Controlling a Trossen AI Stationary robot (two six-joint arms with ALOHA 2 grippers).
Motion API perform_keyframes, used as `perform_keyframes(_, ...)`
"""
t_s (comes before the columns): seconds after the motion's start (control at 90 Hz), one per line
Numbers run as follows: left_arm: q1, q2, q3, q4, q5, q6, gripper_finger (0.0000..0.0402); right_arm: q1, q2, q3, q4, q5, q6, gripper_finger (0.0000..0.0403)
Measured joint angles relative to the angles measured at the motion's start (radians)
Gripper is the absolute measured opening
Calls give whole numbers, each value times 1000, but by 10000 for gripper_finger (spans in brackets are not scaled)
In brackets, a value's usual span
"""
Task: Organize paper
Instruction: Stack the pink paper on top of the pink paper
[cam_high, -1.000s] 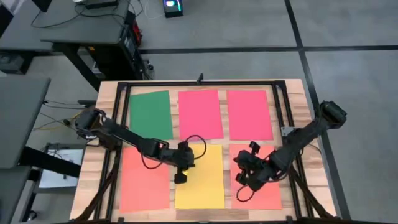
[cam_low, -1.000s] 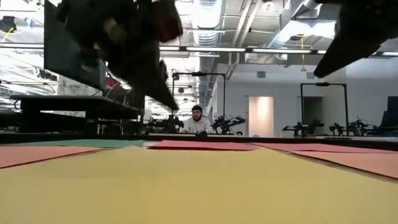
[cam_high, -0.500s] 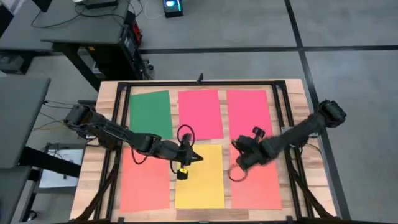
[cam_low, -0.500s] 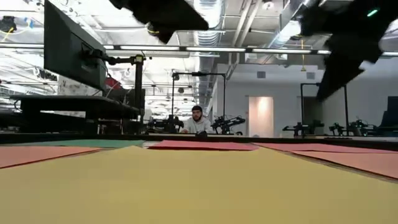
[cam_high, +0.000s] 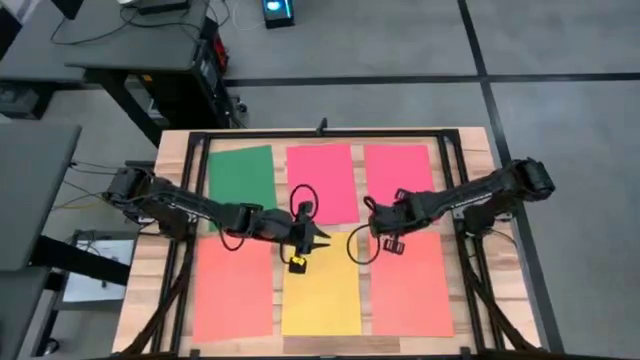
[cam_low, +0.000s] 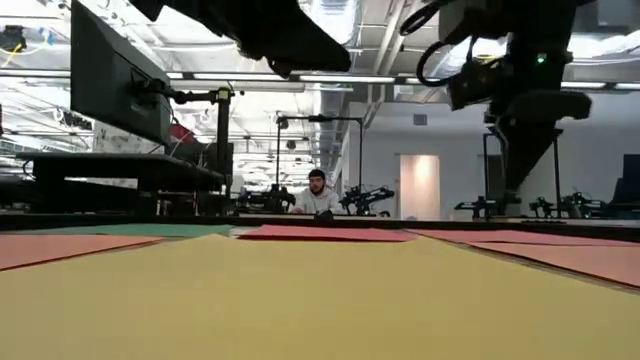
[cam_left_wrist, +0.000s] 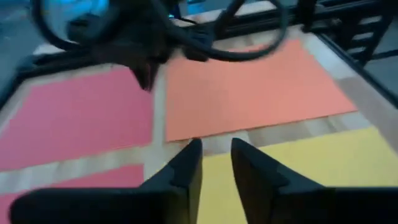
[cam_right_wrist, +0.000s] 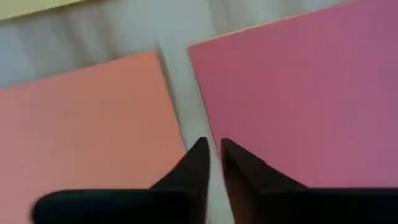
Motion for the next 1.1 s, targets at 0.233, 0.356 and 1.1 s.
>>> perform_keyframes(0.233,59,0,0,-1,-4,14,102,-21,0,0,64,3,-23,180)
perform_keyframes(0.356,82,0,0,-4,-5,4,102,-61,2,-14,124,8,-30,213)
perform_keyframes(1.1,102,0,0,-48,-2,3,102,-128,3,-215,323,-1,-135,219)
